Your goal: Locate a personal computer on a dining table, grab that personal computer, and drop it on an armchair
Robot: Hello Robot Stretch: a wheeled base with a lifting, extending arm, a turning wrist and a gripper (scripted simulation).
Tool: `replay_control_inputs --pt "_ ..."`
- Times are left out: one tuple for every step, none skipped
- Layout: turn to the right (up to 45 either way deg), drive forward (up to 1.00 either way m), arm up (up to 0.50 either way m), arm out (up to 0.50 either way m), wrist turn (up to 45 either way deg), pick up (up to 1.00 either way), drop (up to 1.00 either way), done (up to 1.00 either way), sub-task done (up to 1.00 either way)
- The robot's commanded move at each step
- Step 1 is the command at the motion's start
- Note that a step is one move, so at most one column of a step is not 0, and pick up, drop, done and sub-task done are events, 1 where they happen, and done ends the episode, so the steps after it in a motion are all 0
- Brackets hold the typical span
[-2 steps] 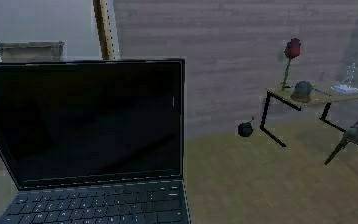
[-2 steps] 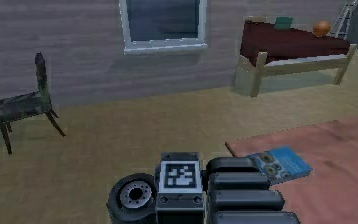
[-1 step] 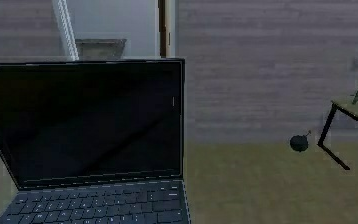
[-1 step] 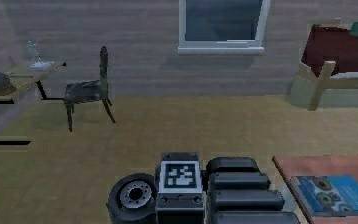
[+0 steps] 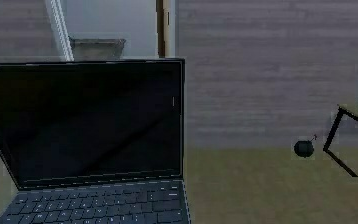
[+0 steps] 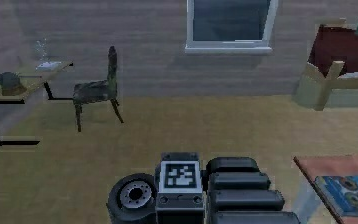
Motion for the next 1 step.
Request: replay_control_inputs --pt "45.0 0.00 0.00 0.00 0.0 0.00 0.00 0.00 0.00"
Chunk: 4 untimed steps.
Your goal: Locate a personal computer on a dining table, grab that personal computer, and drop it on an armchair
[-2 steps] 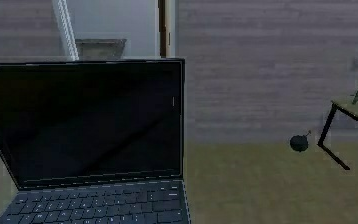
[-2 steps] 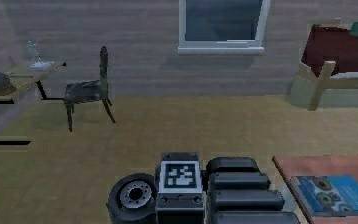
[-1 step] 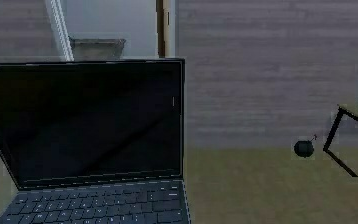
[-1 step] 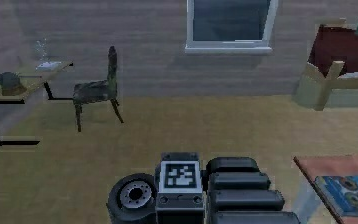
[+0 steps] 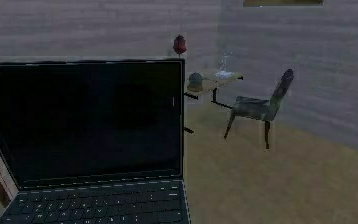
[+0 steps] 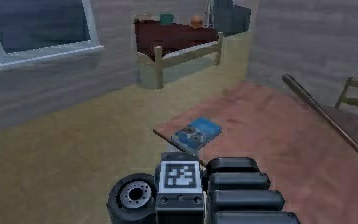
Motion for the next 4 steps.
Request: replay_control_inputs --pt "42.0 0.00 0.00 0.00 0.0 0.00 0.00 0.00 0.00" --pt "0.0 1.00 0.00 0.00 0.0 0.00 0.00 0.00 0.00" --pt "33.0 0.00 0.00 0.00 0.0 0.00 0.00 0.00 0.00" --pt "0.0 0.05 0.00 0.00 0.0 0.00 0.00 0.00 0.00"
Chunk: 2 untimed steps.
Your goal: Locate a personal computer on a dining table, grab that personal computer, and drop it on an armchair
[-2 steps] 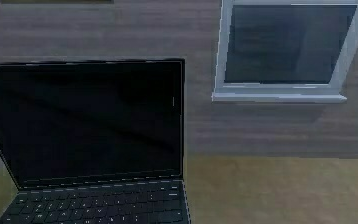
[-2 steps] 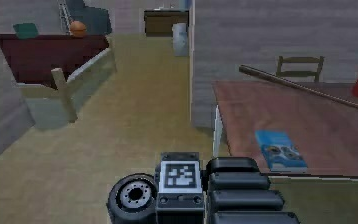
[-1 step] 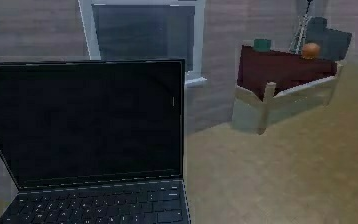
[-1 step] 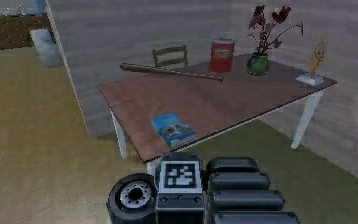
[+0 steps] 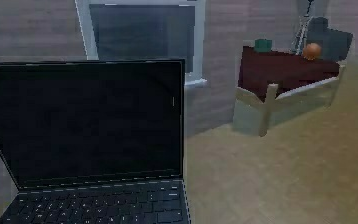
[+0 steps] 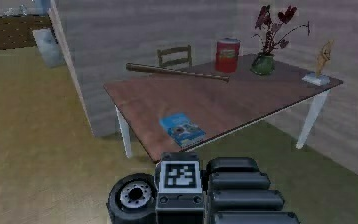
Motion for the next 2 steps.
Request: replay_control_inputs --pt "12.0 0.00 0.00 0.00 0.0 0.00 0.00 0.00 0.00" --pt "0.0 0.45 0.00 0.00 0.0 0.00 0.00 0.00 0.00"
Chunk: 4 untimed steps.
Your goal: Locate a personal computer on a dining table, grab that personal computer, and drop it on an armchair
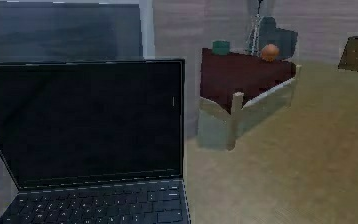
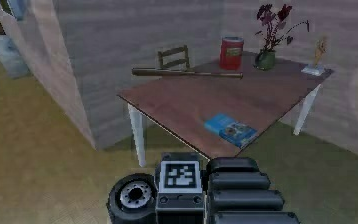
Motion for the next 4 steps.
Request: replay_control_inputs --pt "39.0 0.00 0.00 0.00 0.0 0.00 0.00 0.00 0.00" --pt "0.0 1.00 0.00 0.00 0.0 0.00 0.00 0.00 0.00" --pt "0.0 1.00 0.00 0.00 0.0 0.00 0.00 0.00 0.00" --pt "0.0 1.00 0.00 0.00 0.0 0.00 0.00 0.00 0.00"
